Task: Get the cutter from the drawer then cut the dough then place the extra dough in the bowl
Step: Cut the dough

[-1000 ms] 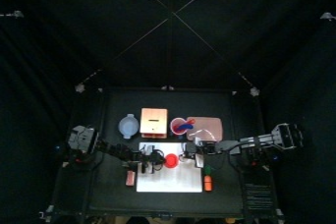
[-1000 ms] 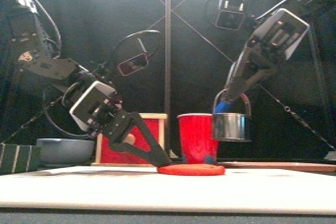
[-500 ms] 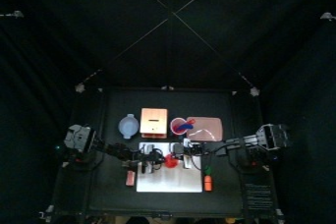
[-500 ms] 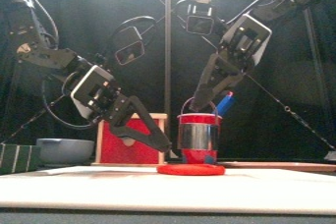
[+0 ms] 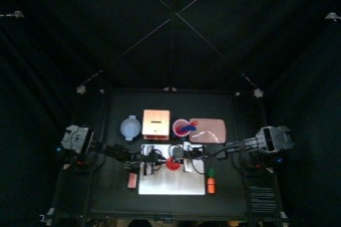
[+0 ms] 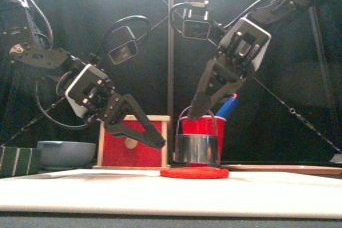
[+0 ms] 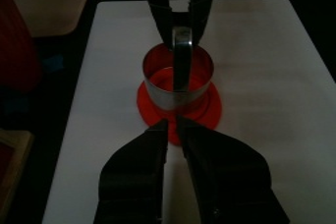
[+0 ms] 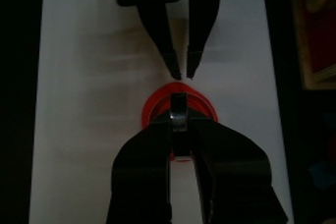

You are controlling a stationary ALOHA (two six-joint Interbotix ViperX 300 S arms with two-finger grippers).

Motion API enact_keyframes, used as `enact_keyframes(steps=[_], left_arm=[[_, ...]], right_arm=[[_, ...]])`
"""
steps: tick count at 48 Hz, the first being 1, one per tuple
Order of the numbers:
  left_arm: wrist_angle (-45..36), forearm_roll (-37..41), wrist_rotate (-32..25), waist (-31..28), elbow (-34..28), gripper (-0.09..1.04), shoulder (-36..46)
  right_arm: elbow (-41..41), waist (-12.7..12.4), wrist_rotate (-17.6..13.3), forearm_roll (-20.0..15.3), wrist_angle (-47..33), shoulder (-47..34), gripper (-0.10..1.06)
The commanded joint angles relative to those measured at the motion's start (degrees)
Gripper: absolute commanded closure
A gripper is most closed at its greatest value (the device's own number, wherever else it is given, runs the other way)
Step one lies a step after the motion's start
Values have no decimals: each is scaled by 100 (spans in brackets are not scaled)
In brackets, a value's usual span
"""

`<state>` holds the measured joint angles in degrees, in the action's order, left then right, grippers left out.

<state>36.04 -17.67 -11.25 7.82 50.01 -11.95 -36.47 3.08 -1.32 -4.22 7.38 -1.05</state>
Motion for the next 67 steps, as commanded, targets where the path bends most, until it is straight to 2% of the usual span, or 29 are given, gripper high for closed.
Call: enact_keyframes(steps=[1, 67], left_arm=[[62, -26, -9, -35, -35, 34, 132], [26, -26, 9, -35, -26, 35, 62]], right_arm=[[193, 9, 9, -18, -35, 18, 53], [202, 35, 0, -229, 141, 229, 53]])
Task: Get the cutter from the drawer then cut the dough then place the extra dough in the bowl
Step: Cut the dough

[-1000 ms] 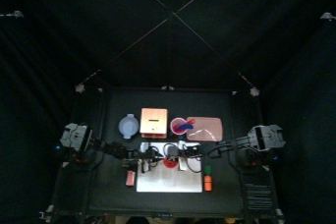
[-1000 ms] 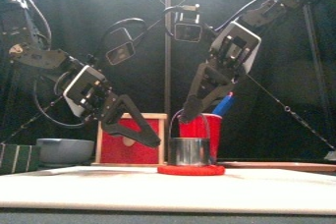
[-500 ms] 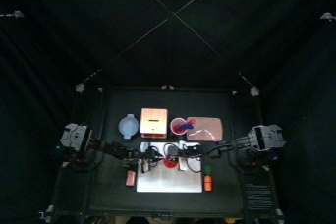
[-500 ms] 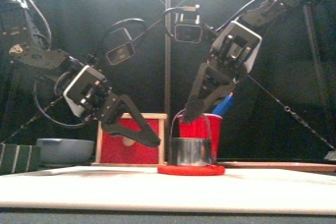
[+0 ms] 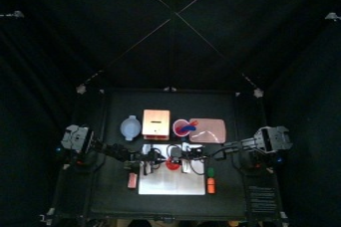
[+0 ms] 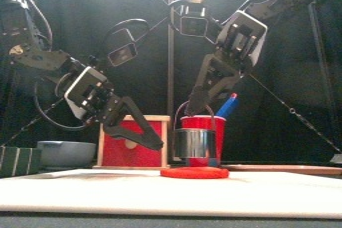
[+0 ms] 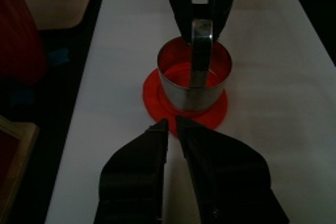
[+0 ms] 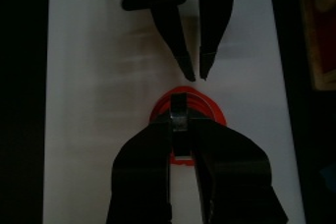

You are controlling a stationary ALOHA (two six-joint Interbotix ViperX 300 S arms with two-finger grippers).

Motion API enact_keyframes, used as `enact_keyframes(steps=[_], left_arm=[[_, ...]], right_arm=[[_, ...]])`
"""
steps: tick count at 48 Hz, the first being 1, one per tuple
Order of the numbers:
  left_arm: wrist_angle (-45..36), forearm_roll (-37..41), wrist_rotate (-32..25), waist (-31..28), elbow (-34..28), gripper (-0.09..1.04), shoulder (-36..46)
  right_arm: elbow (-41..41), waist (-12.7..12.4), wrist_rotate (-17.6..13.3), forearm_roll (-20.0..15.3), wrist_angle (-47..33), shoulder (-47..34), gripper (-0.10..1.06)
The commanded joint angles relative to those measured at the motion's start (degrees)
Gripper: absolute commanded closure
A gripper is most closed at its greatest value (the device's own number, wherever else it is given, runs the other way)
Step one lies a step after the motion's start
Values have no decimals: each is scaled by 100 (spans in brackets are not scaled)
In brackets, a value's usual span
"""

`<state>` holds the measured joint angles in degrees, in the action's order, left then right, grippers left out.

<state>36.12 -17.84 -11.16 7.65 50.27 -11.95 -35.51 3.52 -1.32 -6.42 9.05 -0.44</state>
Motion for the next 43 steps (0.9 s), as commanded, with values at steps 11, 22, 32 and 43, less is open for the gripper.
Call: enact_keyframes(steps=[11, 22, 32, 43], left_arm=[[-9, -9, 0, -18, -53, 35, 44], [-9, -9, 9, -18, -62, 35, 9], [-9, -35, 9, -18, -53, 35, -9], [-9, -53, 9, -18, -53, 35, -9]], right_arm=[[88, -18, 0, -9, -97, 97, 53], [44, -35, 0, -9, -105, -44, 53], [35, -53, 0, -9, -105, -123, 53], [-97, -62, 9, 9, -105, -167, 53]])
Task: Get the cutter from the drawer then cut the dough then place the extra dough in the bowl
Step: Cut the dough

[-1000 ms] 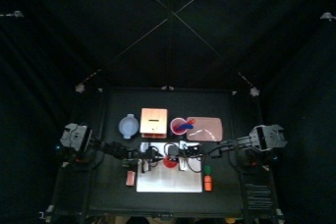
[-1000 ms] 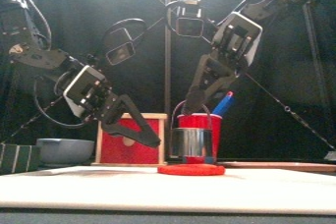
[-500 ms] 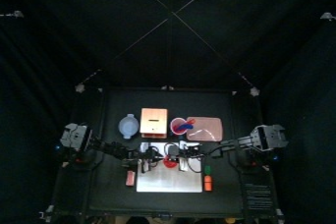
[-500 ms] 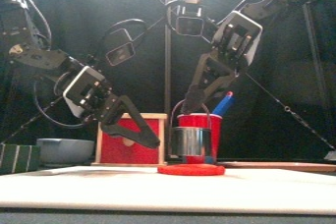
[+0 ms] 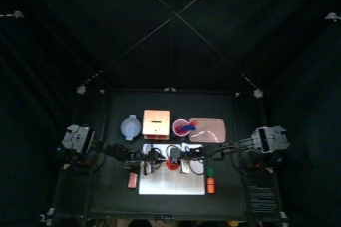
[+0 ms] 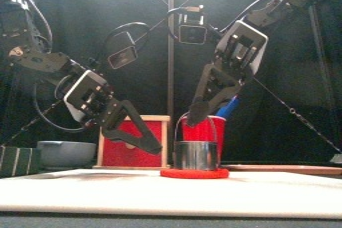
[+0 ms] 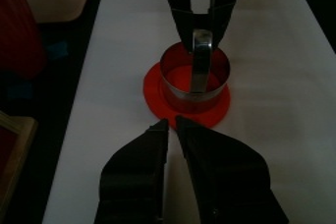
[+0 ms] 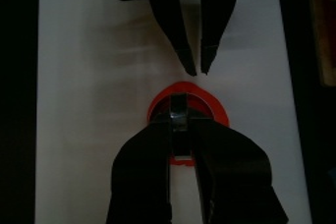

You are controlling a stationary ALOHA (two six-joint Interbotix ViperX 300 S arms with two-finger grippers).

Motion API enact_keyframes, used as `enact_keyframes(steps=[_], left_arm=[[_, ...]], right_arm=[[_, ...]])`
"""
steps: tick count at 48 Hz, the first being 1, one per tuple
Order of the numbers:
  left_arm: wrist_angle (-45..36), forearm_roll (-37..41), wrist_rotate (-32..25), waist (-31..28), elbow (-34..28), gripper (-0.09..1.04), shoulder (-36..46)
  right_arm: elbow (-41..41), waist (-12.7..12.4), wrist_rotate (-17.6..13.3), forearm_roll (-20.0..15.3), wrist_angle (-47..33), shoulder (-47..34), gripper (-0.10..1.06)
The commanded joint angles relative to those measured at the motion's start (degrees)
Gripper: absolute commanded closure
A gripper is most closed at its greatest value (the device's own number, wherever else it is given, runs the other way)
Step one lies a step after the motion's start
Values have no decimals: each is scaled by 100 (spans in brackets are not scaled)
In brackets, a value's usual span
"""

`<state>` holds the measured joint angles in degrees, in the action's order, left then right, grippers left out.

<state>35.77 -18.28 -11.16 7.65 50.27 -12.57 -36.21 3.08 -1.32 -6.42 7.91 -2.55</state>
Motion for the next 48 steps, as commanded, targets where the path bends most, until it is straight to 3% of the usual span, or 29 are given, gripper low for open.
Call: enact_keyframes(steps=[1, 32, 48], left_arm=[[26, -9, 9, -18, -53, 35, 53], [26, -9, -18, -18, -62, 35, 114], [114, 97, -26, -18, -53, 34, 369]], right_arm=[[-44, -18, 9, 0, 9, 35, 53], [9, 62, 0, -97, -185, -53, 50], [-378, 35, 9, -141, -615, 475, 25]])
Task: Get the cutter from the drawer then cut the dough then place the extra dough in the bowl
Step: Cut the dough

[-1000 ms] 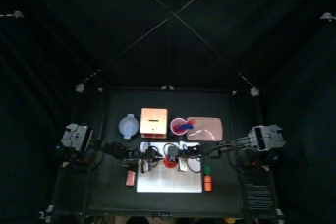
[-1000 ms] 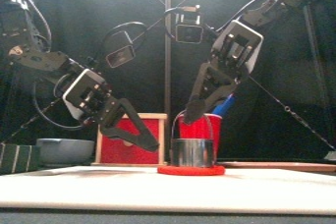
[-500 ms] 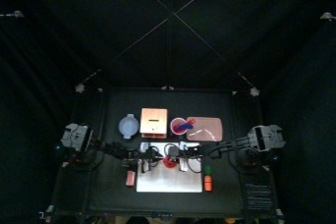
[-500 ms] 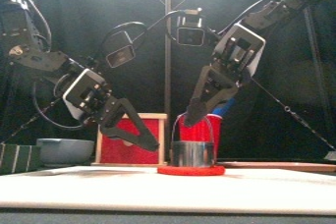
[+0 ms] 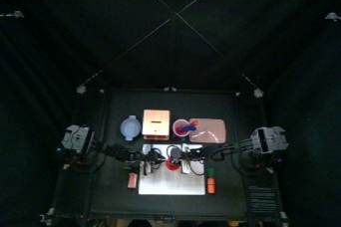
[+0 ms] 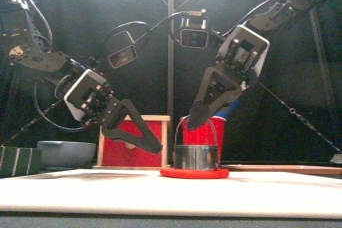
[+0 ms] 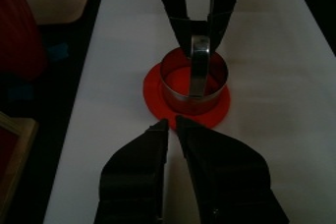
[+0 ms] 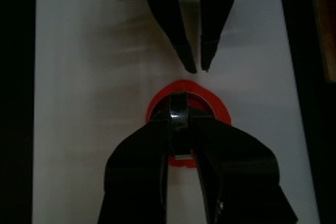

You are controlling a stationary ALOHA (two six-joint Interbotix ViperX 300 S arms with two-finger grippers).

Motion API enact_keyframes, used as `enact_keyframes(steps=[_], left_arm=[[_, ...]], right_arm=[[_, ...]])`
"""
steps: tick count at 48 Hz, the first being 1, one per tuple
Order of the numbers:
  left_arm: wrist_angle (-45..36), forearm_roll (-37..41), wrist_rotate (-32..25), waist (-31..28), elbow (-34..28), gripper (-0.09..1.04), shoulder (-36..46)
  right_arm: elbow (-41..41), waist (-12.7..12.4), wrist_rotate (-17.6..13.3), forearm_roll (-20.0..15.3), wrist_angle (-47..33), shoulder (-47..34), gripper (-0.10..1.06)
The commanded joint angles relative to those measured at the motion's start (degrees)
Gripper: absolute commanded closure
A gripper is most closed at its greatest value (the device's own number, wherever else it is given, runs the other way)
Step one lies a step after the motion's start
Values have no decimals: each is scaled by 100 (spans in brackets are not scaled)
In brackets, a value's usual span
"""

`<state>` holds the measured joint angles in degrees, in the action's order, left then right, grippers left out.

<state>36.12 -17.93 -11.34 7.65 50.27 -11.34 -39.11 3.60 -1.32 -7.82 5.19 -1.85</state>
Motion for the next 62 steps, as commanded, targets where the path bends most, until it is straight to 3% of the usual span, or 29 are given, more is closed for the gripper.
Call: enact_keyframes(steps=[1, 13, 26, 33, 47, 62], left_arm=[[79, 70, -9, -18, -53, 34, 281], [88, 185, 0, 18, 0, 31, 510], [88, 378, 35, 114, -62, 10, 510], [88, 378, 35, 79, -264, 6, 334], [88, 325, 44, 62, -650, 6, -176], [53, 193, 35, 70, -615, 9, -255]], right_arm=[[-132, -18, 9, 0, -422, 448, 24], [-782, 26, 9, -26, -1239, 940, 18], [-1336, 105, 18, 18, -2760, 905, 18], [-1494, 167, 35, 149, -3322, 703, 18], [-1406, 272, 9, 185, -3551, 70, 18], [-1336, 334, 18, 220, -3551, -246, 19]])
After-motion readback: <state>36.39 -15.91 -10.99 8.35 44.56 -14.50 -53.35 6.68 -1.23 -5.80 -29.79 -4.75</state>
